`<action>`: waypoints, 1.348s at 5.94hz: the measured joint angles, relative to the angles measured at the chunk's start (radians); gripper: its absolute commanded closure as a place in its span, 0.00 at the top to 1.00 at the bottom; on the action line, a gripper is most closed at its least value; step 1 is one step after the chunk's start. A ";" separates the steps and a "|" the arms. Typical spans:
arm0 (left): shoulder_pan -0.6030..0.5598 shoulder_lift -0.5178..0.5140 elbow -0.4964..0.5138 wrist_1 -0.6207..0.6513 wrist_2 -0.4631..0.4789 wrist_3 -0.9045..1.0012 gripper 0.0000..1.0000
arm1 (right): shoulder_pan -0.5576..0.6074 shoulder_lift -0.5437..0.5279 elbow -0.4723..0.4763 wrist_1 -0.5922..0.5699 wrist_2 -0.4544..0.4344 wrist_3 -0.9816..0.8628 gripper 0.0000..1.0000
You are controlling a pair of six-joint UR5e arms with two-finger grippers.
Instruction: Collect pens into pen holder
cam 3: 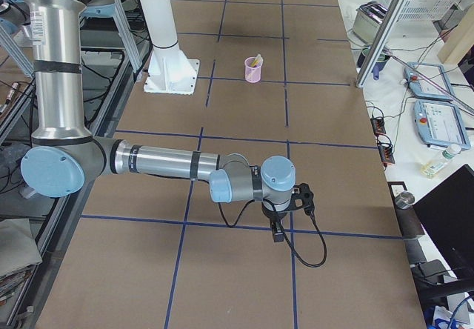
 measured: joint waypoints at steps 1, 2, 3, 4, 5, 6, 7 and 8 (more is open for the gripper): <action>0.000 -0.003 -0.024 0.001 0.027 -0.001 1.00 | 0.003 -0.003 0.002 -0.001 0.000 -0.014 1.00; 0.001 -0.008 -0.050 0.002 0.044 -0.001 1.00 | 0.004 -0.001 0.002 0.000 0.004 -0.018 1.00; 0.001 -0.010 -0.073 -0.001 0.049 0.000 1.00 | 0.004 0.001 0.004 0.001 0.009 -0.019 1.00; 0.002 -0.011 -0.095 -0.002 0.050 0.001 1.00 | 0.003 0.002 0.004 0.001 0.013 -0.018 1.00; 0.002 -0.007 -0.119 0.001 0.048 0.002 1.00 | 0.003 0.000 0.004 0.001 0.015 -0.018 1.00; 0.005 0.003 -0.118 0.006 0.046 0.002 1.00 | 0.012 -0.007 0.017 -0.003 0.030 -0.017 1.00; 0.009 0.014 -0.090 0.009 0.046 0.002 1.00 | 0.031 -0.011 0.050 -0.032 0.057 -0.017 1.00; 0.011 0.033 -0.058 0.002 0.045 0.009 1.00 | 0.047 -0.008 0.110 -0.118 0.073 -0.018 1.00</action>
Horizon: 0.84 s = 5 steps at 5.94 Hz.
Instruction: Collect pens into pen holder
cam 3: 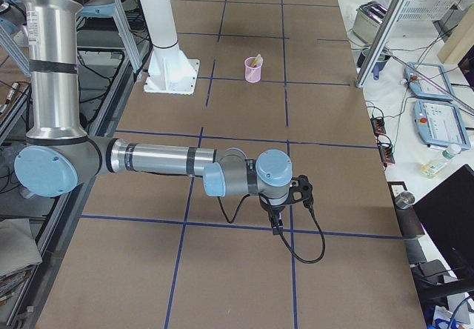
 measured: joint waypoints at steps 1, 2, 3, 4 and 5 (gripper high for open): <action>0.000 0.026 0.023 -0.010 -0.003 0.018 1.00 | 0.005 -0.006 0.065 -0.098 0.001 -0.005 1.00; -0.004 0.040 0.034 -0.014 -0.008 0.052 1.00 | 0.006 -0.022 0.095 -0.141 -0.004 -0.012 1.00; -0.011 0.047 0.043 -0.013 -0.010 0.095 1.00 | 0.006 -0.036 0.103 -0.153 -0.006 -0.016 1.00; -0.018 0.049 0.046 -0.012 -0.010 0.128 1.00 | 0.005 -0.049 0.102 -0.153 -0.006 -0.017 1.00; -0.022 0.045 0.050 -0.013 -0.009 0.139 1.00 | 0.002 -0.059 0.102 -0.155 -0.006 -0.018 1.00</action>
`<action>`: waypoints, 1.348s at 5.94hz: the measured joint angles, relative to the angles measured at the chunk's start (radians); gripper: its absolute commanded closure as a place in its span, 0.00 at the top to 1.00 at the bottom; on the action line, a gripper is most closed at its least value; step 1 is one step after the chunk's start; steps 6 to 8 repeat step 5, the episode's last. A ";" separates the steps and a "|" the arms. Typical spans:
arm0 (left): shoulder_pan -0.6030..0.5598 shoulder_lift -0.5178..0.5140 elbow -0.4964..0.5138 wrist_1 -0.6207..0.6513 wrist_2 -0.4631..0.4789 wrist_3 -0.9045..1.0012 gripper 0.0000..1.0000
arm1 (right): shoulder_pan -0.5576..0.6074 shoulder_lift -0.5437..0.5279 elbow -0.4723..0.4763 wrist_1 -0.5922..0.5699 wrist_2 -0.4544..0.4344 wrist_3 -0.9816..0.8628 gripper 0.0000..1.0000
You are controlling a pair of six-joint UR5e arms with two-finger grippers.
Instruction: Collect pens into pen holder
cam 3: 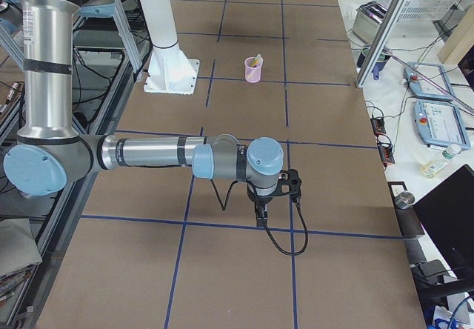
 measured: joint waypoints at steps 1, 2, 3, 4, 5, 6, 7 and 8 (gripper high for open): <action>-0.009 -0.005 0.011 0.001 0.001 0.000 1.00 | -0.004 -0.004 0.004 -0.003 0.002 -0.008 1.00; -0.028 -0.006 0.026 0.002 0.000 0.000 1.00 | -0.006 -0.013 0.009 -0.003 0.008 -0.020 1.00; -0.044 -0.004 0.033 0.005 -0.003 -0.001 1.00 | -0.012 -0.025 0.014 -0.003 0.010 -0.026 1.00; -0.052 -0.003 0.035 0.007 -0.026 -0.004 1.00 | -0.029 -0.031 0.013 -0.004 0.009 -0.027 1.00; -0.054 -0.005 0.037 0.005 -0.054 -0.017 1.00 | -0.052 -0.032 0.011 -0.003 0.007 -0.022 1.00; -0.054 -0.005 0.037 0.005 -0.054 -0.017 1.00 | -0.052 -0.032 0.011 -0.003 0.007 -0.022 1.00; -0.054 -0.005 0.037 0.005 -0.054 -0.017 1.00 | -0.052 -0.032 0.011 -0.003 0.007 -0.022 1.00; -0.054 -0.005 0.037 0.005 -0.054 -0.017 1.00 | -0.052 -0.032 0.011 -0.003 0.007 -0.022 1.00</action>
